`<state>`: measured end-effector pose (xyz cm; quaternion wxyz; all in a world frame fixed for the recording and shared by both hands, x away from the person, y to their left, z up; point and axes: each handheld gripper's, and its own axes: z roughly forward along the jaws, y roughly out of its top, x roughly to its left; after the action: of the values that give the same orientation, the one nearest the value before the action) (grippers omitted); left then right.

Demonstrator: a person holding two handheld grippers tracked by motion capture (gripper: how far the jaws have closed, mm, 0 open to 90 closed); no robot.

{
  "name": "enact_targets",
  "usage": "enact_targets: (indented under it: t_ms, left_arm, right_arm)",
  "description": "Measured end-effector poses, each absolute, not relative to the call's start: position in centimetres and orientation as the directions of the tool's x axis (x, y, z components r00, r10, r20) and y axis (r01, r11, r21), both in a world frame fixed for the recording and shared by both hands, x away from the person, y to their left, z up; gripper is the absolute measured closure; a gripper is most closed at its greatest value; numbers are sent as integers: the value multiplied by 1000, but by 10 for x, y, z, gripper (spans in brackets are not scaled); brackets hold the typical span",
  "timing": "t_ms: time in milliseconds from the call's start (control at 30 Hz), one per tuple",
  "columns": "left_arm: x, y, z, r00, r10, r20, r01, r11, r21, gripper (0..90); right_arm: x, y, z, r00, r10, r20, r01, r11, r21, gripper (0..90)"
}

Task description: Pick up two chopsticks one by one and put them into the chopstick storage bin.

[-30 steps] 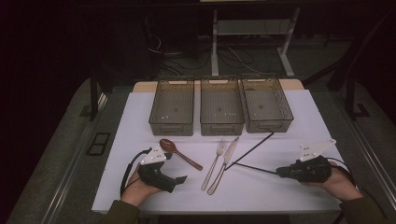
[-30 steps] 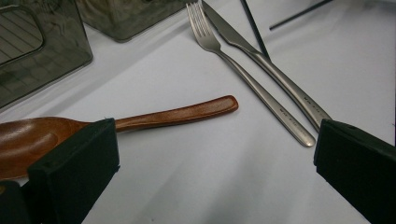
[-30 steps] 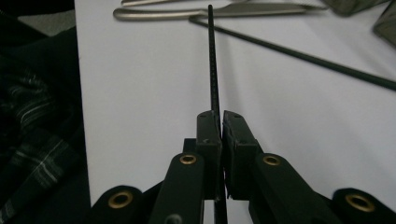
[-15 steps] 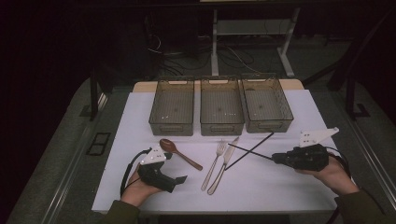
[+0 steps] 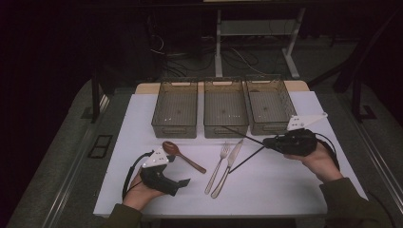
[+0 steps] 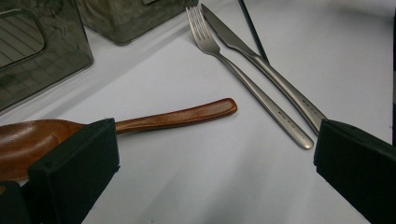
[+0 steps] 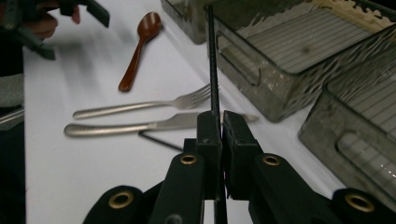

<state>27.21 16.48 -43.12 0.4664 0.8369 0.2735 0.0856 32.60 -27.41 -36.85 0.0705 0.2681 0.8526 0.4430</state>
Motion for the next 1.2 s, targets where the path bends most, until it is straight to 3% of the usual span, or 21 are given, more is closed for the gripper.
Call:
enact_targets:
  t_ms: [1200]
  left_arm:
    - [273,166,-432,838,530,-129,378,-394,838,0]
  right_arm:
    - [440,-122,-335,-749,653,109,459,392,797,851]
